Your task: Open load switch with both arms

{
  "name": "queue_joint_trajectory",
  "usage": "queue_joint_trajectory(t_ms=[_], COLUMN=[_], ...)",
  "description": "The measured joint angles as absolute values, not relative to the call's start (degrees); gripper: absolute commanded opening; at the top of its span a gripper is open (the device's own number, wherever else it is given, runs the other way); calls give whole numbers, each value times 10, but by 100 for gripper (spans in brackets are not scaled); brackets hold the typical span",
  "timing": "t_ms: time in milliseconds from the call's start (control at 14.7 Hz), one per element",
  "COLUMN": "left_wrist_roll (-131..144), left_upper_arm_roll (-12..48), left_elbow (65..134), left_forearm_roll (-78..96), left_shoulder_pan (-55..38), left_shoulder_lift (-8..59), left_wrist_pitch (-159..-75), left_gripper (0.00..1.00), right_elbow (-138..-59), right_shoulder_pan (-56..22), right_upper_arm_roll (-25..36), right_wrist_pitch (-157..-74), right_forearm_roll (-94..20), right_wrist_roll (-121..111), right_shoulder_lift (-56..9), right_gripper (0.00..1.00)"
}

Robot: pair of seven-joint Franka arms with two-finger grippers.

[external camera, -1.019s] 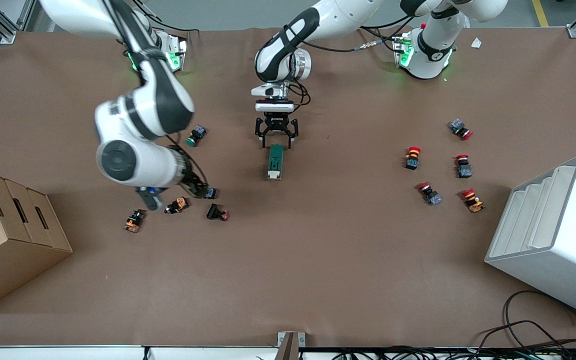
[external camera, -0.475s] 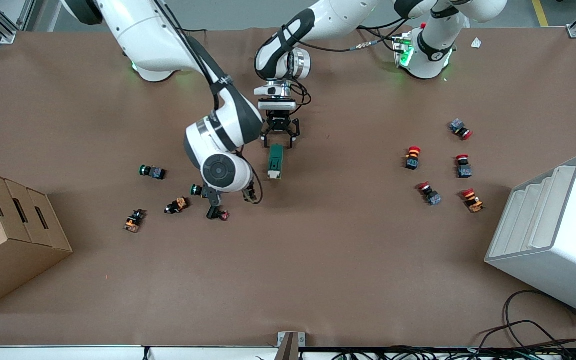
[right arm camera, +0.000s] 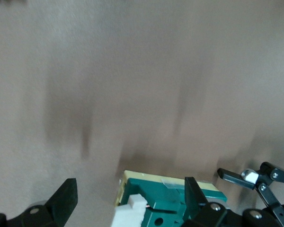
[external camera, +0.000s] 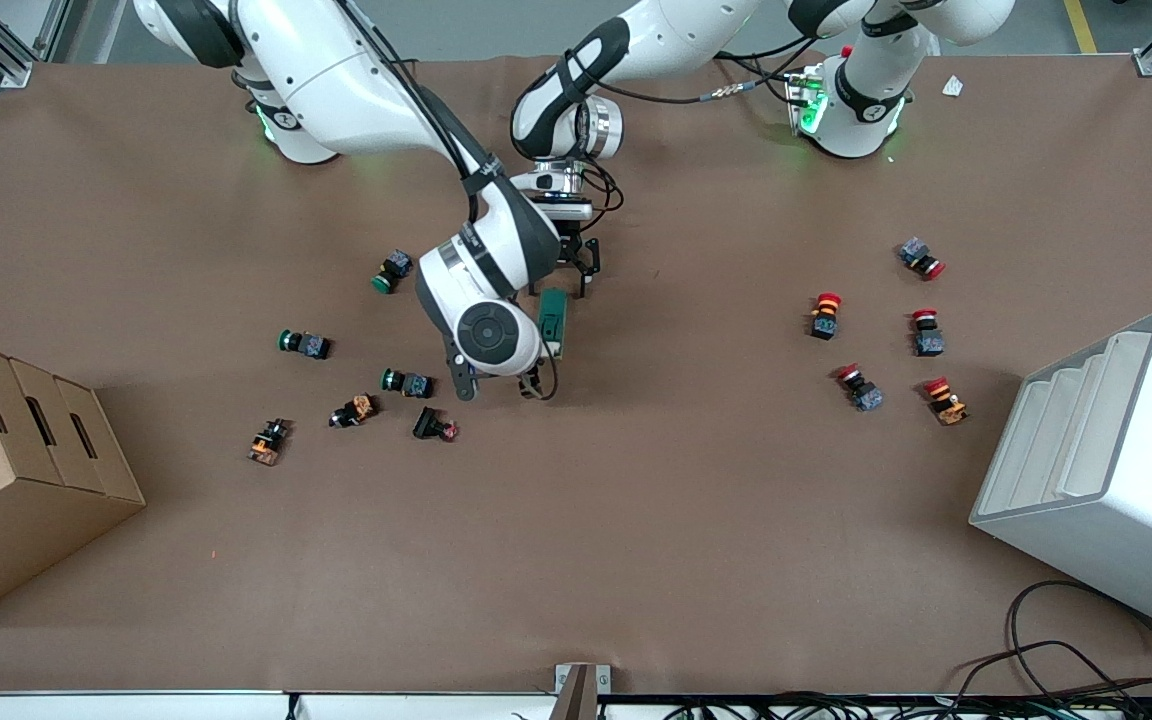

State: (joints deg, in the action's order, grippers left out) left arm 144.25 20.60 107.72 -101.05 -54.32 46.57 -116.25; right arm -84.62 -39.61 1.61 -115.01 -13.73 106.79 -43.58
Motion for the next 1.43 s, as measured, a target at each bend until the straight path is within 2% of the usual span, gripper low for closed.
queue_joint_trajectory(t_ms=[204, 951, 1426], left_wrist_roll=[1442, 1442, 1442], left_upper_arm_roll=[206, 206, 206], left_elbow=[1077, 1077, 1077], left_forearm_roll=[-1011, -1011, -1011], left_shoulder_pan=[-543, -543, -543], left_shoulder_lift=[466, 466, 466], left_wrist_pitch=[-1163, -1163, -1163], left_gripper=[98, 98, 98], right_elbow=[-843, -780, -791], right_shoulder_pan=[-406, -410, -417], right_upper_arm_roll=[16, -8, -17], right_wrist_pitch=[-1129, -940, -923], right_forearm_roll=[-138, -144, -144], right_wrist_roll=[1069, 1069, 1069], right_shoulder_lift=[-436, -436, -438], right_gripper=[100, 100, 100])
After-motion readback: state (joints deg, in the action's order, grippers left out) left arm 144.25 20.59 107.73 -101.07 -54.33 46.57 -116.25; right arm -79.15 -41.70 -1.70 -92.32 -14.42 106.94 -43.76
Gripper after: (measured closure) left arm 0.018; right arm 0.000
